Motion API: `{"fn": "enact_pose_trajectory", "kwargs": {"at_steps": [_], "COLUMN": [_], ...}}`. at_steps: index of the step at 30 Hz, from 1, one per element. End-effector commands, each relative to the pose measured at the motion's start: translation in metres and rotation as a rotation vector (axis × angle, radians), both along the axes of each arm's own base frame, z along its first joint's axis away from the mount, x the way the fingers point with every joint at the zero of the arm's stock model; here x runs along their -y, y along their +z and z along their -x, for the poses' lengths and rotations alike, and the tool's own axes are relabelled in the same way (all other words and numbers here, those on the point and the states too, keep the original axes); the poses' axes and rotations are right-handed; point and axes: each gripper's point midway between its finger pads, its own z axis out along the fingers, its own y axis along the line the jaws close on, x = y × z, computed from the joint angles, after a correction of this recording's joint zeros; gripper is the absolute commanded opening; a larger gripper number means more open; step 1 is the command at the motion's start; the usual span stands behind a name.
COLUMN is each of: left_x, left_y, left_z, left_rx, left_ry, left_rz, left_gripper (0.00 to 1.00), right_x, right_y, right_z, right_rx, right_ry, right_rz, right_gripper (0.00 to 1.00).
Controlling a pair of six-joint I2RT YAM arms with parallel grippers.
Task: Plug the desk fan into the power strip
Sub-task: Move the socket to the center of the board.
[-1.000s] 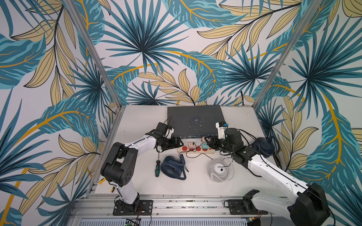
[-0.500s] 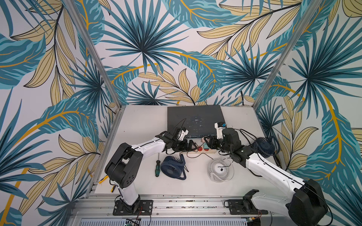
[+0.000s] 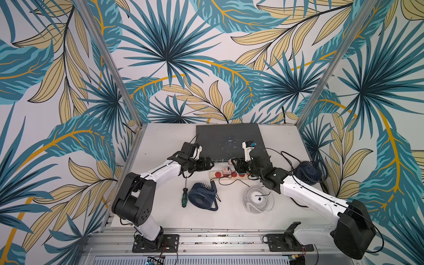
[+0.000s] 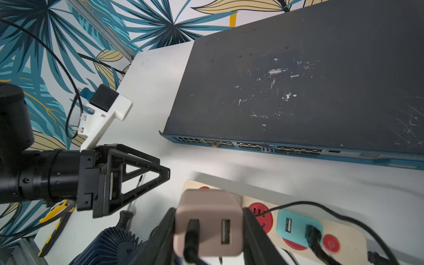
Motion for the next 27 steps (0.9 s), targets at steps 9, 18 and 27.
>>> {"fn": "enact_pose_trajectory", "kwargs": {"at_steps": [9, 18, 27], "left_x": [0.025, 0.066, 0.111], "left_y": [-0.032, -0.023, -0.007], "left_z": [0.024, 0.03, 0.039], "left_rx": [-0.082, -0.071, -0.024], "left_ry": [-0.086, -0.201, -0.317], "left_rz": [0.052, 0.114, 0.179], "left_gripper": [1.0, 1.0, 1.0], "right_x": [0.001, 0.002, -0.001], "right_y": [0.011, 0.01, 0.01], "right_z": [-0.005, -0.004, 0.0], "right_rx": [0.036, 0.034, 0.042], "right_ry": [-0.027, -0.031, -0.036], "right_rz": [-0.008, -0.009, 0.032], "right_gripper": [0.13, 0.14, 0.14]}}
